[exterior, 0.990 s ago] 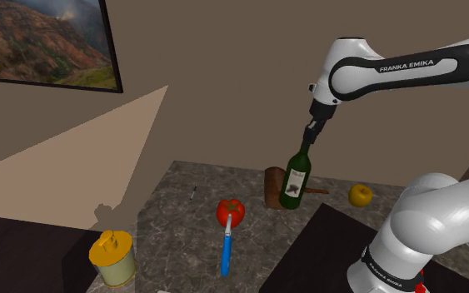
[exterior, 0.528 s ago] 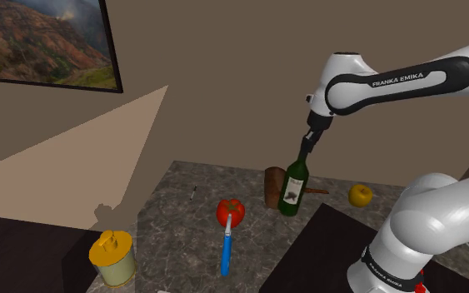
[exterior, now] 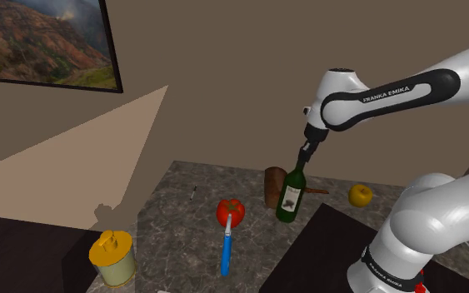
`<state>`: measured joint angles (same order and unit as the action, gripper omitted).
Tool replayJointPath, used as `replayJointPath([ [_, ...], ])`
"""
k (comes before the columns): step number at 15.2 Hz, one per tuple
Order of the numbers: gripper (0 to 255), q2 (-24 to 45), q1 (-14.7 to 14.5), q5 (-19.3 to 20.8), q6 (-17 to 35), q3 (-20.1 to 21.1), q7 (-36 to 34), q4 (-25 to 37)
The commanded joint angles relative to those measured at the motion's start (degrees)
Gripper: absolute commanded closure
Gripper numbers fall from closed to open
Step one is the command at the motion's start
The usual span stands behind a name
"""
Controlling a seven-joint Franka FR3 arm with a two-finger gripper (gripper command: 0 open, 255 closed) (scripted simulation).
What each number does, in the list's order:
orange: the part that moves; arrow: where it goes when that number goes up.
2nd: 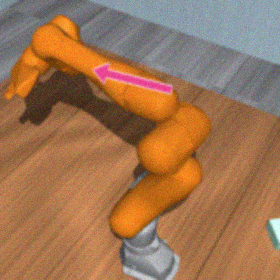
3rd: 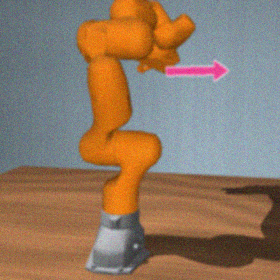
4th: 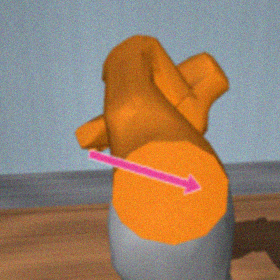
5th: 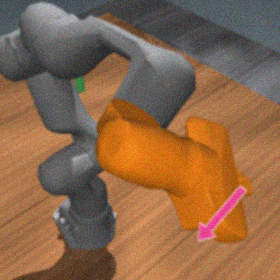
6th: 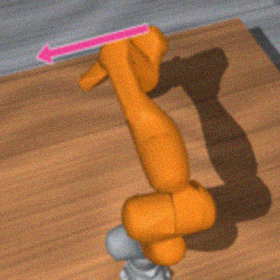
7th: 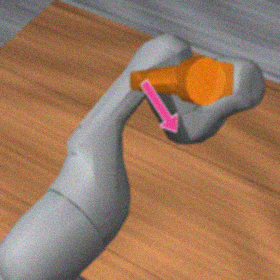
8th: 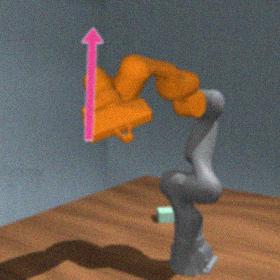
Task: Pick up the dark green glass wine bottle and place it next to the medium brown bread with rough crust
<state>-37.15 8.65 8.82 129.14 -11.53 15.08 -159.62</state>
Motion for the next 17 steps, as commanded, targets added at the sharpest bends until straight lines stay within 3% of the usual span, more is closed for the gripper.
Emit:
replayJointPath([
  [1, 255, 0.86, 0.06, 0.17, 1.83, -0.21, 0.01, -0.89],
  [17, 255, 11.44, 0.02, 1.13, 18.19, -1.90, -0.03, -6.70],
])
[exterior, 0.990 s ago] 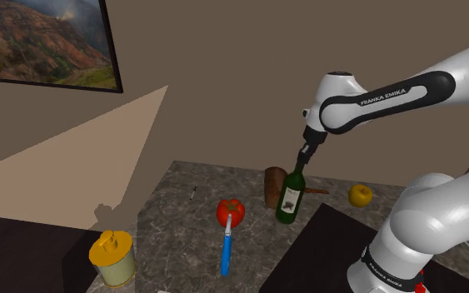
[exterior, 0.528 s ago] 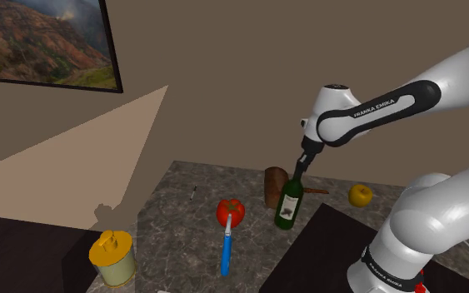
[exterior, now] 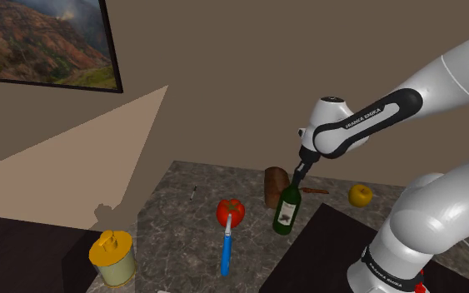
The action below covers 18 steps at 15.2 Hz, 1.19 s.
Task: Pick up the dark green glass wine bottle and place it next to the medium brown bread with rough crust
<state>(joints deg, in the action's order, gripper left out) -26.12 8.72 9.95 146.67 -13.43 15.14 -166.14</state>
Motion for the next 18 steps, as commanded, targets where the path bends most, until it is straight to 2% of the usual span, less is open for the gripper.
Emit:
replayJointPath([
  [1, 255, 0.43, -0.05, 0.00, 0.67, 0.01, -0.09, -0.18],
  [7, 255, 0.43, -0.05, 0.00, 0.67, 0.01, -0.09, -0.18],
  [8, 0, 0.43, -0.05, 0.00, 0.67, 0.01, -0.09, -0.17],
  [13, 0, 0.44, -0.05, 0.00, 0.68, 0.01, -0.09, -0.17],
  [17, 0, -8.22, 0.28, -0.33, -10.33, 1.18, -0.19, 2.18],
  [18, 0, -8.22, 0.28, -0.33, -10.33, 1.19, -0.19, 2.18],
])
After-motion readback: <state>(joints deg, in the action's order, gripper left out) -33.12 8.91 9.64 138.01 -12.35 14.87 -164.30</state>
